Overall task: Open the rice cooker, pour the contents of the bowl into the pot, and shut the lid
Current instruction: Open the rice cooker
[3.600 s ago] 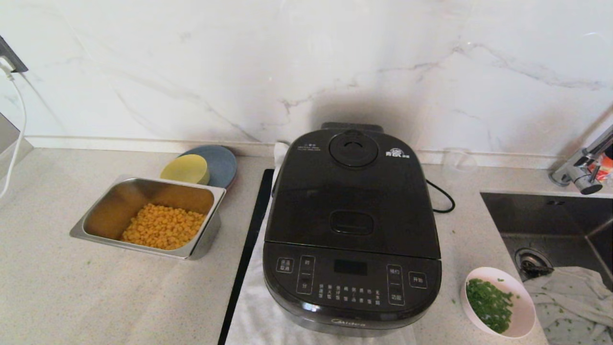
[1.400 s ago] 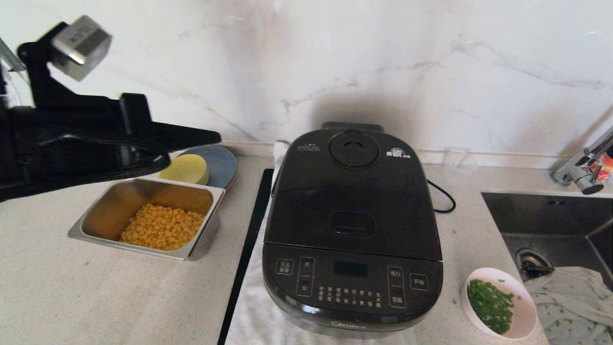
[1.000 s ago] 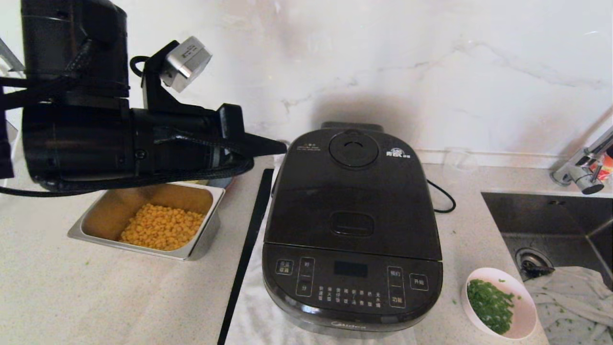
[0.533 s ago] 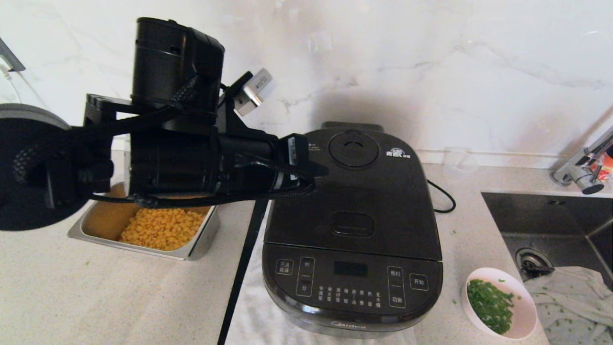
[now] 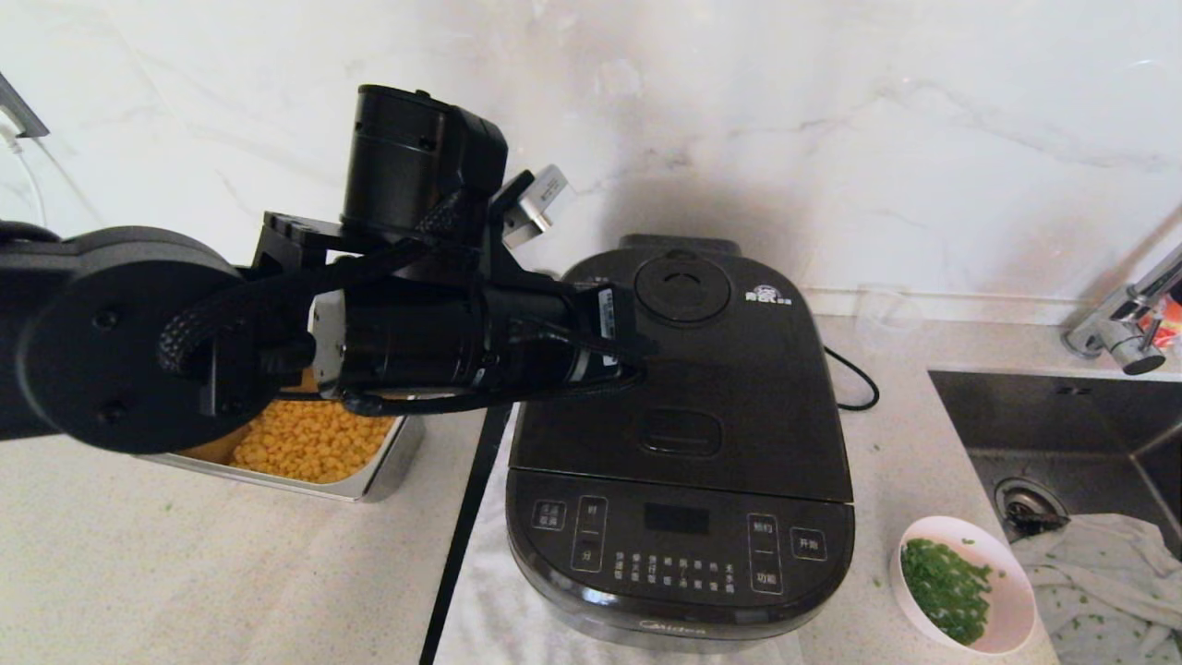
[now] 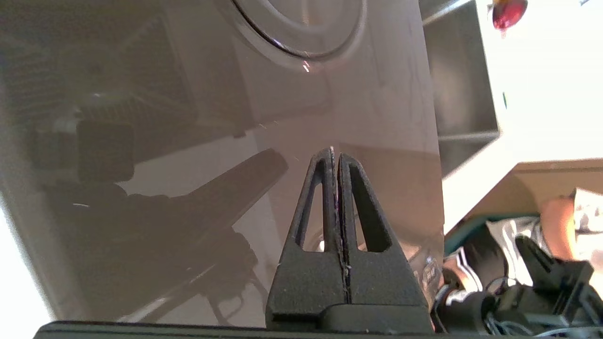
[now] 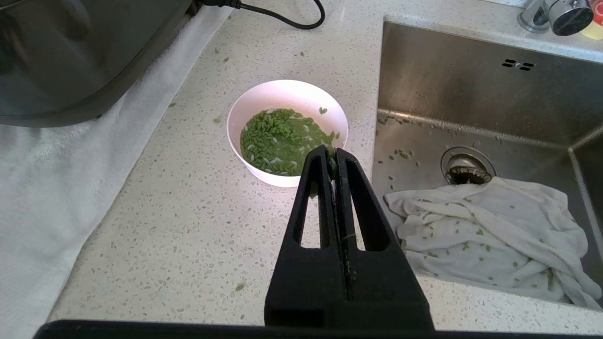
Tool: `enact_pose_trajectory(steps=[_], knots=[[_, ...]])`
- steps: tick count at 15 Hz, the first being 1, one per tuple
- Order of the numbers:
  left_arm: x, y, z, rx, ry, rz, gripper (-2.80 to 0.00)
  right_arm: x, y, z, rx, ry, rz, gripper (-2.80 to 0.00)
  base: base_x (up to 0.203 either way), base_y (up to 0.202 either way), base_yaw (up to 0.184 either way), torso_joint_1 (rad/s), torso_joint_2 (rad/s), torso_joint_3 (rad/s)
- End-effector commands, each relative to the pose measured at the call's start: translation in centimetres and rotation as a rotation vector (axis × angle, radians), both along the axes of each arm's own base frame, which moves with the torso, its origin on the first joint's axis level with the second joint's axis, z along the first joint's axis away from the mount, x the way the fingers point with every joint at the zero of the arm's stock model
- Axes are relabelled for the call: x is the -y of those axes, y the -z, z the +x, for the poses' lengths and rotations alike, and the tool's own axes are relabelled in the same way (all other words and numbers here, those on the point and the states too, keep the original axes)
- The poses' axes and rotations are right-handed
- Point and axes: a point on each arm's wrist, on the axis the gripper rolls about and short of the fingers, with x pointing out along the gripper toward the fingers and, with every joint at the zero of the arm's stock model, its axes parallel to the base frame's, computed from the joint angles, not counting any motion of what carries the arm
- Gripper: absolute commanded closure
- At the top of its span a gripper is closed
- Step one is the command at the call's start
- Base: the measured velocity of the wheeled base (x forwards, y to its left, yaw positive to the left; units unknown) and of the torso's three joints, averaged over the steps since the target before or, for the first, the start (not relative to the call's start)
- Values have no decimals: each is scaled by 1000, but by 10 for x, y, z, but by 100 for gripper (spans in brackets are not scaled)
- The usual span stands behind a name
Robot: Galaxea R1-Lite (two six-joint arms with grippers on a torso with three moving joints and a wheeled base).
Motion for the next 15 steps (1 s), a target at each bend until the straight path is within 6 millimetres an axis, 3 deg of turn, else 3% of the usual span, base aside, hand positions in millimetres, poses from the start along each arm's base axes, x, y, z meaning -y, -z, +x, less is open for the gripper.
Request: enact_pose_trajectory(steps=[1,5,11,15], knots=[[8,7,-1,-16,17,14,0,0,0,0,1,-1,-1,0,0,0,0,0,0,0],[26,30,-2,-51,24,70,0,0,0,0,1,-1,-1,0,0,0,0,0,0,0],[21,27,-6,-44,9,69,0,0,0,0,1,-1,-1,0,0,0,0,0,0,0],[15,41,-11,-65,-28,121,0,0,0,0,2,-1,-1,0,0,0,0,0,0,0]])
